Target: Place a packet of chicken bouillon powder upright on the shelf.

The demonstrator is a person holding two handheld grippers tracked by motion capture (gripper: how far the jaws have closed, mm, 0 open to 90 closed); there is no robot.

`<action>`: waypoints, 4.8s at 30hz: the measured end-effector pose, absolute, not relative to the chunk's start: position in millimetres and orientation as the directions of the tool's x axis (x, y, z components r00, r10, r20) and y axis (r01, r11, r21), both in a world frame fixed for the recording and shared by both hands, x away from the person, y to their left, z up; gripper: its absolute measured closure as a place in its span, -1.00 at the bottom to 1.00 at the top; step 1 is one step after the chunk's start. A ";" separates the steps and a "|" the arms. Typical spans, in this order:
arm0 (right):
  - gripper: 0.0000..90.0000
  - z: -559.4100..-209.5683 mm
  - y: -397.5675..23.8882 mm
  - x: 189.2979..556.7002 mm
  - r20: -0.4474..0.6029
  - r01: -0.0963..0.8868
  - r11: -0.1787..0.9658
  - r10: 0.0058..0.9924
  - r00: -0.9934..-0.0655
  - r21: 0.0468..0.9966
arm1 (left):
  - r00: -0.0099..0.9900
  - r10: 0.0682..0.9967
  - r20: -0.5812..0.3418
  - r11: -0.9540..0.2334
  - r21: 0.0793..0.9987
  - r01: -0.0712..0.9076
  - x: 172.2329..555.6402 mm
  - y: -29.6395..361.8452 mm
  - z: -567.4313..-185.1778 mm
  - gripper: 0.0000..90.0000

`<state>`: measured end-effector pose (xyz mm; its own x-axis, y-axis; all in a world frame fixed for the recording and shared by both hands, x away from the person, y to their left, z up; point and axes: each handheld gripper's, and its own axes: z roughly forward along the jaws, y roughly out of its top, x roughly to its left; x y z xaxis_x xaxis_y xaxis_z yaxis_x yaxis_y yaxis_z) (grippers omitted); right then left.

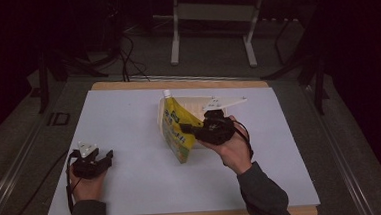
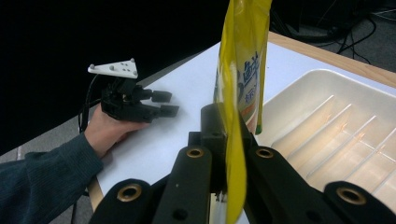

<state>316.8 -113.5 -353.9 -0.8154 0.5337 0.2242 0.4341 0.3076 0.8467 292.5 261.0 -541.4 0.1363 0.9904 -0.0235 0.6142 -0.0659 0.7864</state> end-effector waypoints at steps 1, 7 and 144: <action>1.00 -353.9 -113.2 317.2 0.224 0.434 0.306 0.535 -0.815 0.848 | 0.137 0.990 -0.024 -0.065 0.786 0.614 292.5 261.1 -541.4 0.00; 1.00 -353.8 -112.5 319.4 0.225 0.436 0.295 0.545 -0.808 0.850 | 0.136 0.990 -0.026 -0.064 0.787 0.614 292.5 261.1 -541.4 0.00; 1.00 -380.3 -69.8 391.2 0.272 0.432 -0.028 0.813 -0.515 0.901 | 0.137 0.990 -0.032 -0.059 0.792 0.607 292.3 261.6 -541.5 -0.01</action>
